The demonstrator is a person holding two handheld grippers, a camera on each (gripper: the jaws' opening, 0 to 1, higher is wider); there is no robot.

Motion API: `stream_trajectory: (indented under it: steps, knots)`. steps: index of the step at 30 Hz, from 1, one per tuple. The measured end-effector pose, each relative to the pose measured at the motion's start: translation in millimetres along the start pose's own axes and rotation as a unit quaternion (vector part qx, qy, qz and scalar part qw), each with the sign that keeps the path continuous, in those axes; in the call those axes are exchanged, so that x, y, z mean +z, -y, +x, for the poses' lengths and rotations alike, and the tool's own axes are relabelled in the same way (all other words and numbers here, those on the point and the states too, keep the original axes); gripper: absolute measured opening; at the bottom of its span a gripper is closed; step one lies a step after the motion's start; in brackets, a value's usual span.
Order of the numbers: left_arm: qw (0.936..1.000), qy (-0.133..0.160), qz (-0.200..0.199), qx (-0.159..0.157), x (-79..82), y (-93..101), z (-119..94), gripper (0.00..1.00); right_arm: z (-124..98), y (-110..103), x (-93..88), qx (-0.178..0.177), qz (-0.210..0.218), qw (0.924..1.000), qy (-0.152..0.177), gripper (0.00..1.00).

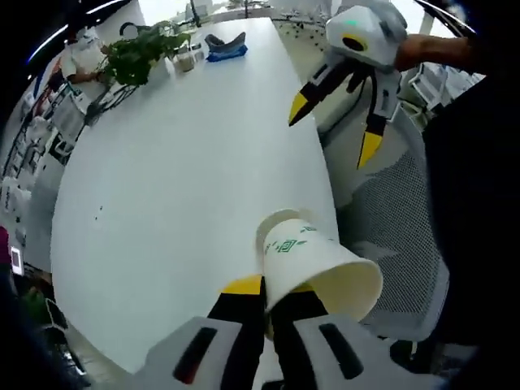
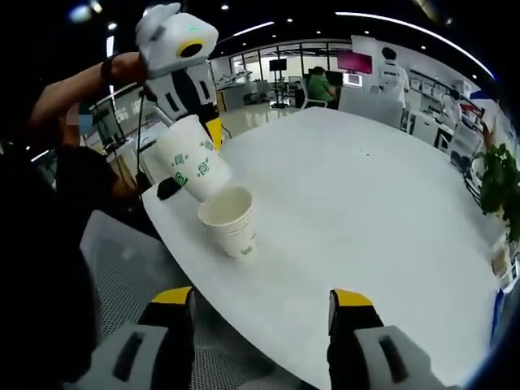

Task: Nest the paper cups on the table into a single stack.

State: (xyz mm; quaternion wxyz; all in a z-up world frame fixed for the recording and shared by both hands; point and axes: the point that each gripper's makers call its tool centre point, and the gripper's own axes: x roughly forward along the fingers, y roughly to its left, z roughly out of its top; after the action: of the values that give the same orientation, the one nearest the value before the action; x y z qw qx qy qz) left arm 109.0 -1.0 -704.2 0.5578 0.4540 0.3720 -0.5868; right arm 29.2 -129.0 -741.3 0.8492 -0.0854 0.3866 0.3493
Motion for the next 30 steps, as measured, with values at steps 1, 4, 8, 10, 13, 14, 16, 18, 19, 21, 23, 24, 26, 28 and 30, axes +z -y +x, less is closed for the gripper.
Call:
stream_trajectory:
  steps: [1,4,8,10,13,14,16,18,19,21,23,24,26,28,30]
  knots:
    - [0.9999,-0.010,0.008,0.004,1.3,0.3,0,0.00,-1,1,-1.7,-0.001,0.002,1.0000,0.000,0.66]
    - [0.9995,-0.024,0.018,-0.002,1.3,-0.8,2,0.00,-2,2,-3.2,-0.002,0.004,1.0000,0.001,0.66]
    - [0.9977,-0.051,0.044,-0.007,1.3,-5.0,5,0.00,-4,2,-5.7,-0.004,0.008,1.0000,0.003,0.66]
    - [0.9970,-0.057,0.052,-0.010,3.8,-6.5,8,0.00,-4,1,-4.6,-0.004,0.009,0.9999,0.005,0.66]
    - [0.9954,-0.070,0.064,-0.014,6.4,-4.8,12,0.00,-3,-1,-2.6,-0.004,0.008,0.9999,0.007,0.66]
    - [0.9949,-0.073,0.067,-0.014,7.6,-4.8,12,0.00,-3,-2,-2.0,-0.003,0.009,0.9999,0.008,0.66]
    - [0.9939,-0.080,0.075,-0.016,9.3,-6.0,13,0.00,-3,-2,-1.4,-0.002,0.009,0.9999,0.009,0.66]
    - [0.9932,-0.083,0.079,-0.020,11.5,-4.4,14,0.00,-2,-1,-1.5,-0.002,0.008,0.9999,0.009,0.66]
    - [0.9928,-0.084,0.082,-0.020,12.7,-4.2,14,0.00,-2,-1,-1.6,-0.002,0.009,0.9999,0.010,0.66]
    - [0.9914,-0.090,0.091,-0.022,13.3,-5.4,16,0.00,-2,0,-1.9,-0.002,0.010,0.9999,0.010,0.66]
    - [0.9898,-0.097,0.101,-0.023,14.0,-6.9,17,0.00,-2,3,-1.9,-0.002,0.011,0.9999,0.012,0.66]
    - [0.9893,-0.099,0.105,-0.024,14.0,-6.2,18,0.00,-2,4,-1.8,-0.002,0.011,0.9999,0.013,0.66]
    - [0.9885,-0.103,0.107,-0.027,13.6,-5.7,18,0.01,-2,5,-1.9,-0.002,0.011,0.9998,0.014,0.66]
    - [0.9878,-0.106,0.109,-0.029,13.4,-6.9,21,0.01,-3,6,-2.3,-0.002,0.012,0.9998,0.014,0.66]
    - [0.9873,-0.109,0.112,-0.029,12.9,-7.4,21,0.01,-3,5,-1.9,-0.002,0.013,0.9998,0.015,0.66]
